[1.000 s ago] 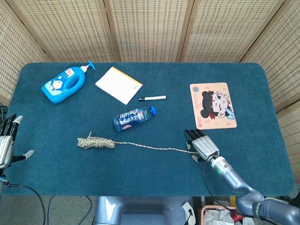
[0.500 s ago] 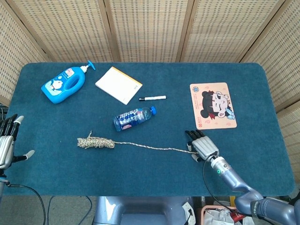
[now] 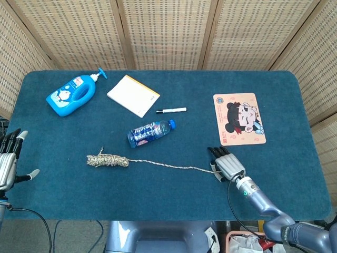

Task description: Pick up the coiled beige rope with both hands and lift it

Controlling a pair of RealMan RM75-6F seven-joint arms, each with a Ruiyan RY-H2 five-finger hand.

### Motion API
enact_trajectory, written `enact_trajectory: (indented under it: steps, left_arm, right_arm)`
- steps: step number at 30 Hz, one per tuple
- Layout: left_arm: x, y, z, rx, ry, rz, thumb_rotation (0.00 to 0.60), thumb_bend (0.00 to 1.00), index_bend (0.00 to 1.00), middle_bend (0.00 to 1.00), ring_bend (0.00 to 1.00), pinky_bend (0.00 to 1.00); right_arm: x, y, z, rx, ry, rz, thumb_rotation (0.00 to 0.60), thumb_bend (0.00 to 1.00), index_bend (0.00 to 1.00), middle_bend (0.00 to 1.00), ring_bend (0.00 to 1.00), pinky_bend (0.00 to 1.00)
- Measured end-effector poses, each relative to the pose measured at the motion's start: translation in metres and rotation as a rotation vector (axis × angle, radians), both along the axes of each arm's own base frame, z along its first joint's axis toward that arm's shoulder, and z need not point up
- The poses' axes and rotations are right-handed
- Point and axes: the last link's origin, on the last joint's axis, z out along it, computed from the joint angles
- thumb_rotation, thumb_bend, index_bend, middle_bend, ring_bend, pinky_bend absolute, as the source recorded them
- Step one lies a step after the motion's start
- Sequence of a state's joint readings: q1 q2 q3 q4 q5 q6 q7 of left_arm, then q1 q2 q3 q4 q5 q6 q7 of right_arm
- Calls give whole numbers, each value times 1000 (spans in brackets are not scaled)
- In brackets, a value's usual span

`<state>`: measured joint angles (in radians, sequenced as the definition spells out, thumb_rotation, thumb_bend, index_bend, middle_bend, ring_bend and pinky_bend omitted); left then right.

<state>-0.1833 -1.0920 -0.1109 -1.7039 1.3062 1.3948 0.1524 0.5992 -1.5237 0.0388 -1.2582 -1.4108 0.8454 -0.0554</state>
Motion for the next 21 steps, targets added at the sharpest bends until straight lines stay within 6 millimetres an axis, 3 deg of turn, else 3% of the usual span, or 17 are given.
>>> enact_trajectory:
  steps: [13, 21]
  left_arm:
    - [-2, 12, -19, -82, 22, -42, 600, 0, 0, 0, 0, 0]
    - [-8, 36, -50, -181, 45, -109, 600, 0, 0, 0, 0, 67]
  right_arm:
    - [6, 8, 18, -46, -76, 40, 600, 486, 673, 0, 0, 0]
    - [6, 14, 27, -77, -102, 61, 600, 486, 678, 0, 0, 0]
